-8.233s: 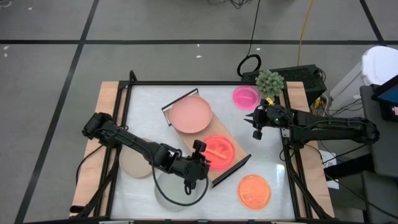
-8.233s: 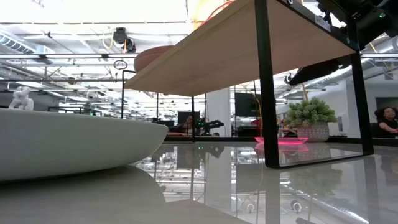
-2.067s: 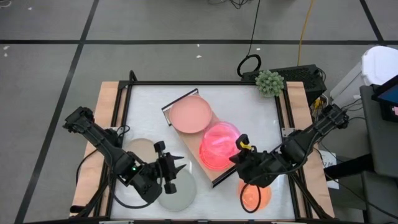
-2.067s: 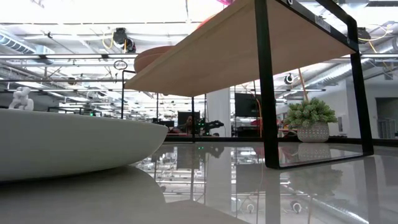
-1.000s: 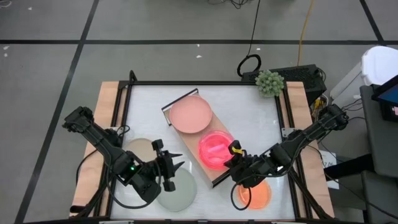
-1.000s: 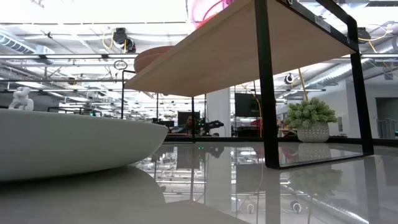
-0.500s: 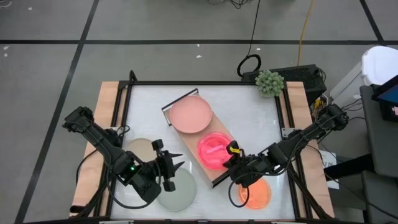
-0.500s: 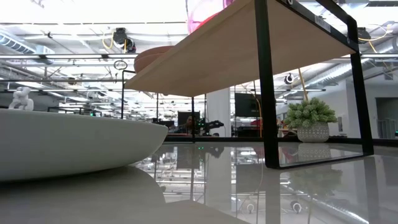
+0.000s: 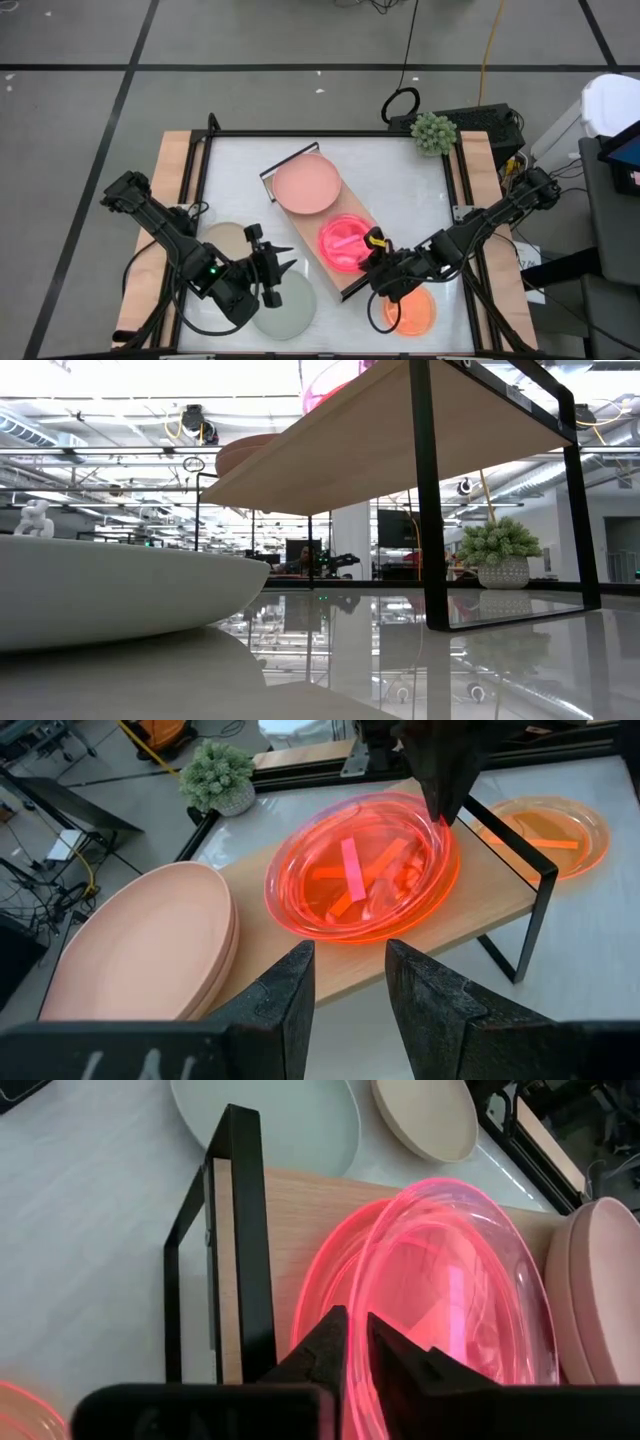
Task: Place and stack plates onto a shelf
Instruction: Stack the small pink plate on top of the small orange plate on the shelf
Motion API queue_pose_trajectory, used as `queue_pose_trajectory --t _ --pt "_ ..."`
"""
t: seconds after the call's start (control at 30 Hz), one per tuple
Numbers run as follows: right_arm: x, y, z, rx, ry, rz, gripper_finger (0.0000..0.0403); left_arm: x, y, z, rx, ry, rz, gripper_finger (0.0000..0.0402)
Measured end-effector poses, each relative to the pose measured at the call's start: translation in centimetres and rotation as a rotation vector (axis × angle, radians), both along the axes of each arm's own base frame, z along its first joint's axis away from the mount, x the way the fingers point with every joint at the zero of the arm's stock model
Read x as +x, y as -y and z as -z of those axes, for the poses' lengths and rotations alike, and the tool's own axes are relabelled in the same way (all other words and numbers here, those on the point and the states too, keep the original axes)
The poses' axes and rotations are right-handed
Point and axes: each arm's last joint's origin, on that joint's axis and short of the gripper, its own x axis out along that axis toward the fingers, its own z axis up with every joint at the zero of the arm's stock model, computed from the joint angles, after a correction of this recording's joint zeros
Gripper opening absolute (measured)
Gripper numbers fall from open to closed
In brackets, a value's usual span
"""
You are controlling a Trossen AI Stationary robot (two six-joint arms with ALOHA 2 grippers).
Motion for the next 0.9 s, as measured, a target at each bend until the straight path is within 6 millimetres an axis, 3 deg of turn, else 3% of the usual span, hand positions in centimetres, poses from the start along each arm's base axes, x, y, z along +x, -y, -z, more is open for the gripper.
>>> queue_pose_trajectory --t 0.27,0.9 --pt "0.04 -0.03 -0.04 0.007 0.006 0.002 0.0072 0.00 0.00 0.01 0.000 0.000 0.000 0.0131" --pt "0.16 -0.19 -0.21 0.020 0.027 0.000 0.0129 0.02 0.02 0.04 0.000 -0.001 0.000 0.0131"
